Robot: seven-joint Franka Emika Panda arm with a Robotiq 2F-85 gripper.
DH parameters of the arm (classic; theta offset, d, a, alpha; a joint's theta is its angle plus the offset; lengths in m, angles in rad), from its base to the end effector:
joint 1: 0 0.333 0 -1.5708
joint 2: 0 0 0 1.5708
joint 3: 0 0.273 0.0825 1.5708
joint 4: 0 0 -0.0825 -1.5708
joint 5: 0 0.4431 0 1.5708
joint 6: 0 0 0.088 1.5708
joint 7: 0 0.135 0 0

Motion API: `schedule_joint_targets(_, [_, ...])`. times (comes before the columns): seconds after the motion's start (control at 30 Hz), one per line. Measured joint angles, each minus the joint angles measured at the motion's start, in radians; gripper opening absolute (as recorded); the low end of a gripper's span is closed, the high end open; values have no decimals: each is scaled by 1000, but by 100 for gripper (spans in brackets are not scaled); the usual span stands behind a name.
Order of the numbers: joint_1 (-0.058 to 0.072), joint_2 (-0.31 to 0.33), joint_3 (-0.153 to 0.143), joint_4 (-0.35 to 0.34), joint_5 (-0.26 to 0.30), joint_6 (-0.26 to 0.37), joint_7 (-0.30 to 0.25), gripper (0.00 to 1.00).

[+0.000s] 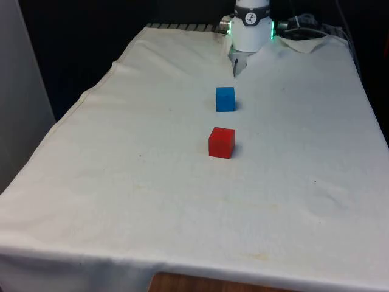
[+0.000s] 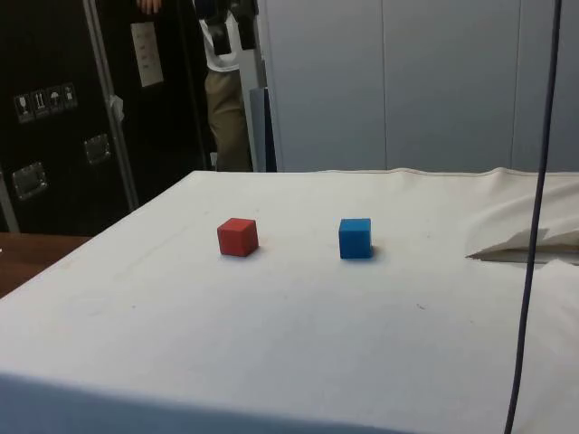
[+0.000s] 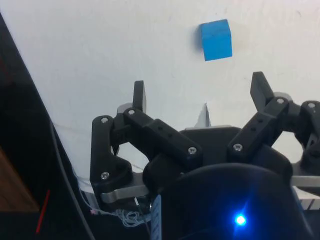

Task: Stack the two cubes.

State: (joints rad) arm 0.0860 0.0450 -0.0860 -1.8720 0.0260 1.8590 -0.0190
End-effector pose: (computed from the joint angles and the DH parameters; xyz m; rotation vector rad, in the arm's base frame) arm 0.6195 0.0030 0.3895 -3.1189 -0.0169 0.0899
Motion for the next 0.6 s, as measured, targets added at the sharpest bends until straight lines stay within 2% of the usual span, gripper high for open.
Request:
schedule_joint_targets(0.17, [2, -21, 1, -30, 0, 5, 0, 100])
schedule_joint_targets(0.6, [4, -136, 1, -195, 0, 86, 0, 100])
